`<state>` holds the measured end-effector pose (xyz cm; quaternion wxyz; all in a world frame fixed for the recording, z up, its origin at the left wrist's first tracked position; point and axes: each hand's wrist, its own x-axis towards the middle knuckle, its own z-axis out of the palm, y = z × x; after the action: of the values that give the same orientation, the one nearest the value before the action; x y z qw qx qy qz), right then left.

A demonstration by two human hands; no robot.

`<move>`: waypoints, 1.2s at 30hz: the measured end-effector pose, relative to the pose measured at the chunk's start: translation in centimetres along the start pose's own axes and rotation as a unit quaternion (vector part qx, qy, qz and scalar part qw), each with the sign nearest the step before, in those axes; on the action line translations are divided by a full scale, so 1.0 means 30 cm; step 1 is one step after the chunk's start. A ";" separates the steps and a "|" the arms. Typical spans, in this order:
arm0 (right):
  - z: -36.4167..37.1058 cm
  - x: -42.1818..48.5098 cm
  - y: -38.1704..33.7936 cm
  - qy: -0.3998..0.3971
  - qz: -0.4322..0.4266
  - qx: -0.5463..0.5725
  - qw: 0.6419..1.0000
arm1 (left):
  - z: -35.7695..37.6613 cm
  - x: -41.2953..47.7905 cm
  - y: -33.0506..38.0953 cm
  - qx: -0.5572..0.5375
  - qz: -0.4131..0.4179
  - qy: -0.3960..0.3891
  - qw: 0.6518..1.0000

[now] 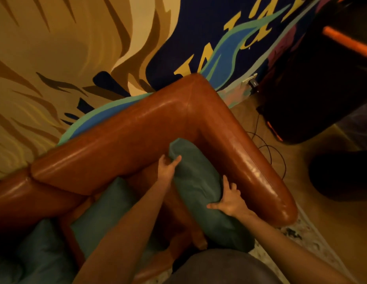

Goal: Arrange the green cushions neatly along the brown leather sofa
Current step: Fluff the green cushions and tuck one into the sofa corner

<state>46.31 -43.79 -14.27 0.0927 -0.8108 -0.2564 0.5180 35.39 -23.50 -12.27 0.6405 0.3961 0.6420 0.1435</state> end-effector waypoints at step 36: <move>0.106 -0.101 0.029 0.141 -0.118 -0.071 0.980 | 0.067 0.006 -0.035 0.252 0.121 -0.017 0.960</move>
<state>42.77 -46.46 -13.64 0.1302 -0.8446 -0.3706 0.3639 36.96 -24.72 -13.41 0.5087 0.6219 0.5935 0.0470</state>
